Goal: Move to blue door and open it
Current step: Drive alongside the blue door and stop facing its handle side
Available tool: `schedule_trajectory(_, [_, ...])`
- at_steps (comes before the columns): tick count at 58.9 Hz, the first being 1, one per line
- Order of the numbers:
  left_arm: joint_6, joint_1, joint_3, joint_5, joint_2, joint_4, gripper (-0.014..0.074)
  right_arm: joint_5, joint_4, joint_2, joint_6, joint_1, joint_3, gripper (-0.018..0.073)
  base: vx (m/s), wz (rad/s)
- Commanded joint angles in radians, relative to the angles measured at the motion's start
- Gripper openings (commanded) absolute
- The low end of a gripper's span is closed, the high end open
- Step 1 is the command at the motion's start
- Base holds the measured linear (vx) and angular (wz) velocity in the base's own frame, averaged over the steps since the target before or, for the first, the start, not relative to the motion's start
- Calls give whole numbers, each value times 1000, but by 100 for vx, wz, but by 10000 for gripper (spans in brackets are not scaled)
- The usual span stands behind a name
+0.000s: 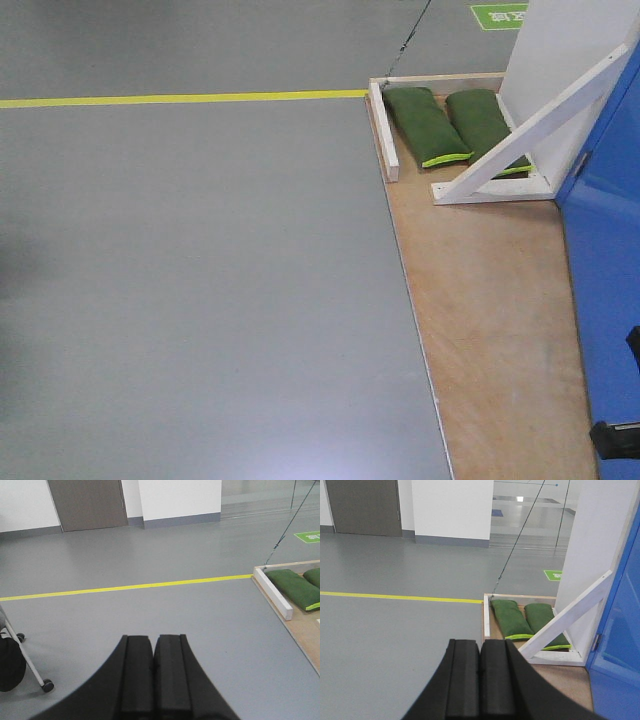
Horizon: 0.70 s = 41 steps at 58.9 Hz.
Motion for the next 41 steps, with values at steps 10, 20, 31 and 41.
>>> schedule_trajectory(10, [-3,3,1,-86,-6,-7,70,-38,1,11,-2,-8,-69,2,0,0])
schedule_trajectory(20, [-3,3,1,-86,-6,-7,70,-26,82,159,-2,-98,-181,2,0,0])
schedule_trajectory(31, [-3,3,1,-86,-6,-7,70,-26,386,352,-2,-295,-312,2,0,0])
schedule_trajectory(41, [-3,3,1,-86,-6,-7,70,-28,836,517,-2,-512,-393,2,0,0])
